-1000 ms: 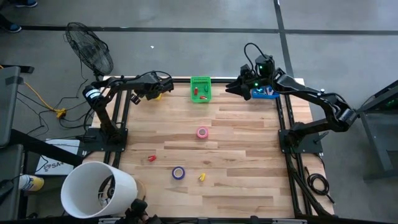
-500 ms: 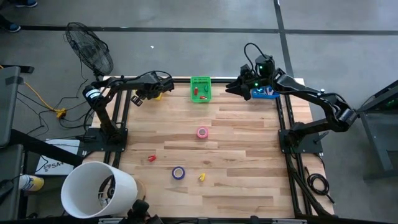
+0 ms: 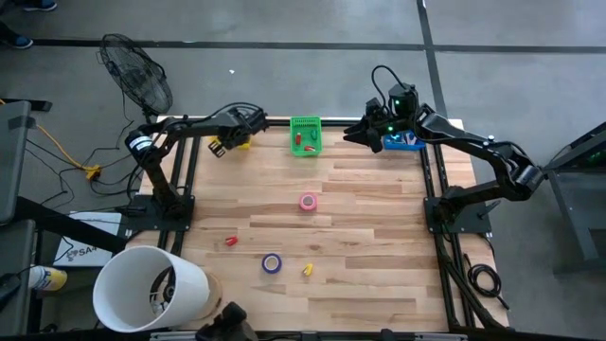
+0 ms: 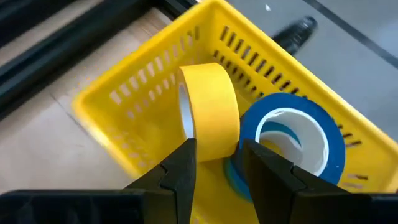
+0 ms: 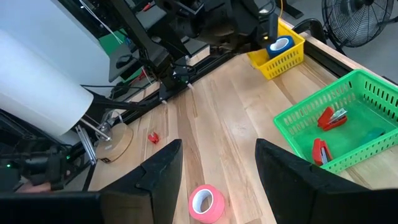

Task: Pick and place Stapler, Stapler remover, tape
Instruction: Put the pink tape into the yellow basket

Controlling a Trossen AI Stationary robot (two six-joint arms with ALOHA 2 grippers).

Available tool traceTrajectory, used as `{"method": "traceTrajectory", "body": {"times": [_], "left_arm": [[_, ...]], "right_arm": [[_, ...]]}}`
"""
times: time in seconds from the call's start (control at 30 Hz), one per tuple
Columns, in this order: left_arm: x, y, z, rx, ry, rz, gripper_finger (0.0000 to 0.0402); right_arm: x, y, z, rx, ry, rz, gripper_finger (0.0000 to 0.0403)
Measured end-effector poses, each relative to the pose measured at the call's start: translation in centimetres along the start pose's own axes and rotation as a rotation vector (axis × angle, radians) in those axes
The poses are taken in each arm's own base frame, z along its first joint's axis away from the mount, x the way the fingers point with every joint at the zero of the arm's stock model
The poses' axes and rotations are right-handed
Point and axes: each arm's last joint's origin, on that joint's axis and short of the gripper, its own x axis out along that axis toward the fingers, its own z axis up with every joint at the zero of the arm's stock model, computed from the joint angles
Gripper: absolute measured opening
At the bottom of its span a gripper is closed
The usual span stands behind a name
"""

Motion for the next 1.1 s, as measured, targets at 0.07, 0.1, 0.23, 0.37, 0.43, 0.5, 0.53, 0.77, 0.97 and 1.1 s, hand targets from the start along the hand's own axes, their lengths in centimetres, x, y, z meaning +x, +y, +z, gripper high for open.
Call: {"method": "traceTrajectory", "body": {"times": [0.07, 0.1, 0.23, 0.37, 0.43, 0.5, 0.53, 0.77, 0.97, 1.1], "left_arm": [[0.0, -0.1, 0.0, 0.022, 0.018, -0.008, 0.0124], [0.0, -0.1, 0.0, 0.033, 0.023, -0.008, 0.0124], [-0.4, -0.1, 0.2, 0.075, 0.038, -0.022, 0.0124], [-1.4, 0.1, 1.0, 0.097, 0.021, -0.055, 0.0124], [-1.9, 0.1, 1.4, 0.096, 0.006, -0.069, 0.0124], [-2.3, 0.2, 1.8, 0.091, 0.0, -0.077, 0.0124], [-2.4, 0.2, 1.9, 0.086, -0.002, -0.084, 0.0124], [-3.4, 0.2, 2.5, 0.131, 0.043, -0.143, 0.0124], [-4.5, -0.9, 2.1, 0.354, 0.134, -0.32, 0.0124], [-5.7, -1.7, 1.0, 0.541, 0.181, -0.473, 0.0124]], "right_arm": [[0.0, 0.0, 0.0, 0.0, 0.0, 0.0, 0.0193], [0.0, 0.0, 0.0, 0.0, 0.0, 0.0, 0.0193], [0.0, 0.0, 0.0, 0.0, 0.0, 0.0, 0.0193], [0.0, 0.0, 0.0, 0.0, 0.0, 0.0, 0.0193], [0.0, 0.0, 0.0, 0.0, 0.0, 0.0, 0.0193], [0.0, 0.0, 0.0, 0.0, 0.0, 0.0, 0.0193], [0.0, 0.0, 0.0, 0.0, 0.0, 0.0, 0.0193], [0.0, 0.0, 0.0, 0.0, 0.0, 0.0, 0.0193], [0.0, 0.0, 0.0, 0.0, 0.0, 0.0, 0.0193], [0.0, 0.0, 0.0, 0.002, 0.0, -0.001, 0.0193]]}}
